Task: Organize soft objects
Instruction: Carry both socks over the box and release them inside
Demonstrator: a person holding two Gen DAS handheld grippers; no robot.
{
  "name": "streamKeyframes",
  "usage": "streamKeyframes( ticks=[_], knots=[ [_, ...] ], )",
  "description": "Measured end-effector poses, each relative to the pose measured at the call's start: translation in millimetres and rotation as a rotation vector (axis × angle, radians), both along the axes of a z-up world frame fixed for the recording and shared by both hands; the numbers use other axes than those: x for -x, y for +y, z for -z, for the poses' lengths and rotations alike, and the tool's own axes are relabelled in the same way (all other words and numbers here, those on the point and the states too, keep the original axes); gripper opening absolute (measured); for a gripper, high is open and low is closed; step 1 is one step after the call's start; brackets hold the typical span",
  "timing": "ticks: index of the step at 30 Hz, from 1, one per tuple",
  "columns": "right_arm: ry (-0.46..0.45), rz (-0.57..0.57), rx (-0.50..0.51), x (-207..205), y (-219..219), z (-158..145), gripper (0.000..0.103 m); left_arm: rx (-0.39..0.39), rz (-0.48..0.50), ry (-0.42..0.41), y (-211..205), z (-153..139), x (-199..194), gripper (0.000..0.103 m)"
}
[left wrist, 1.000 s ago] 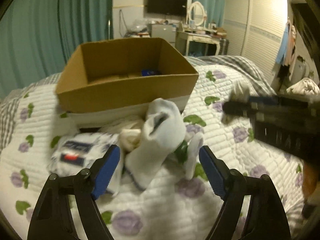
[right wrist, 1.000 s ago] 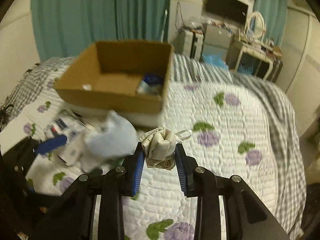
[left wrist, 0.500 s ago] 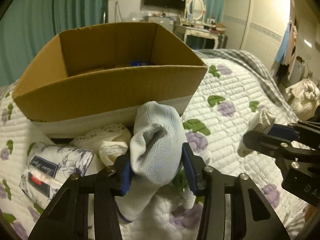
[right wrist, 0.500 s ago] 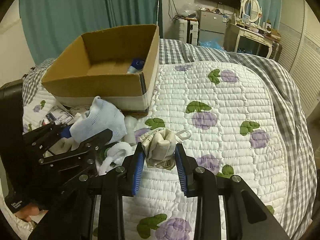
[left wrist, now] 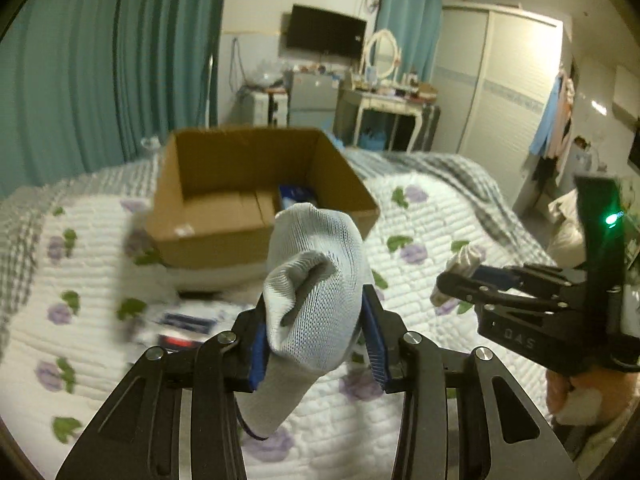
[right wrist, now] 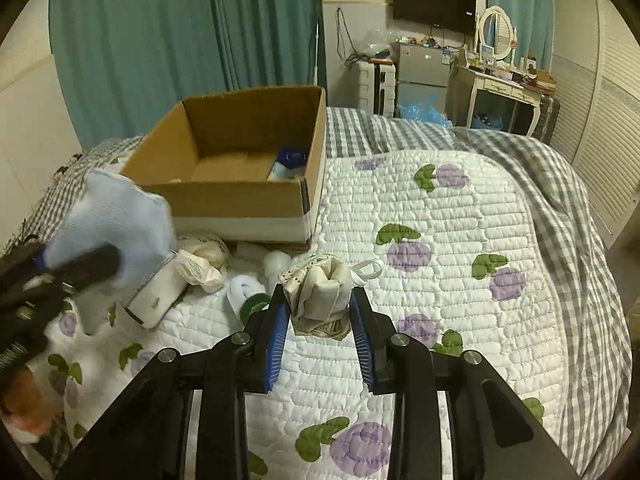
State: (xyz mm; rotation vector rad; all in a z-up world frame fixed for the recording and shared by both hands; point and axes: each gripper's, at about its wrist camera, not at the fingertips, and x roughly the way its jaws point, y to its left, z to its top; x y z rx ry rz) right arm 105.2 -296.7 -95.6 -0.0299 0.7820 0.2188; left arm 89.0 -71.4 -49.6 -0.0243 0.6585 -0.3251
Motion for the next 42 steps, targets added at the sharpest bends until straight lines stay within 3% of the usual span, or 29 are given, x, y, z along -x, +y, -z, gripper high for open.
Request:
streamKeyframes(
  ticks=[10, 18, 25, 32, 33, 34, 35, 36, 37, 38, 42],
  knots=[
    [-0.114, -0.085, -0.011, -6, 29, -69, 0.030, -0.015, 0.028, -0.053, 31, -47, -4, 0.039],
    [-0.177, -0.133, -0.007, -64, 62, -112, 0.030, 0.003, 0.015, -0.107, 33, -72, -57, 0.039],
    [-0.098, -0.124, -0.030, -140, 81, -86, 0.030, -0.047, -0.022, -0.068, 29, -51, -131, 0.039],
    [-0.023, -0.129, -0.039, -174, 86, -39, 0.030, -0.108, -0.015, -0.014, 22, -7, -167, 0.045],
    [-0.024, -0.127, -0.040, -175, 86, -36, 0.032, -0.117, -0.019, -0.025, 21, -4, -168, 0.045],
    [-0.023, -0.126, -0.043, -175, 84, -34, 0.034, -0.132, -0.023, -0.033, 18, -2, -168, 0.051],
    [-0.025, -0.122, -0.048, -174, 81, -34, 0.049, -0.145, -0.027, -0.037, 17, 0, -167, 0.060],
    [-0.032, -0.114, -0.053, -172, 79, -36, 0.070, -0.159, -0.035, -0.041, 15, 1, -166, 0.065],
    [-0.046, -0.103, -0.060, -169, 75, -39, 0.077, -0.175, -0.048, -0.057, 14, 0, -163, 0.075],
    [-0.061, -0.096, -0.064, -167, 71, -43, 0.080, -0.181, -0.059, -0.075, 13, -2, -160, 0.081],
    [-0.116, -0.069, -0.055, -145, 57, -74, 0.082, -0.177, -0.086, -0.143, 15, -21, -143, 0.082]
  ],
)
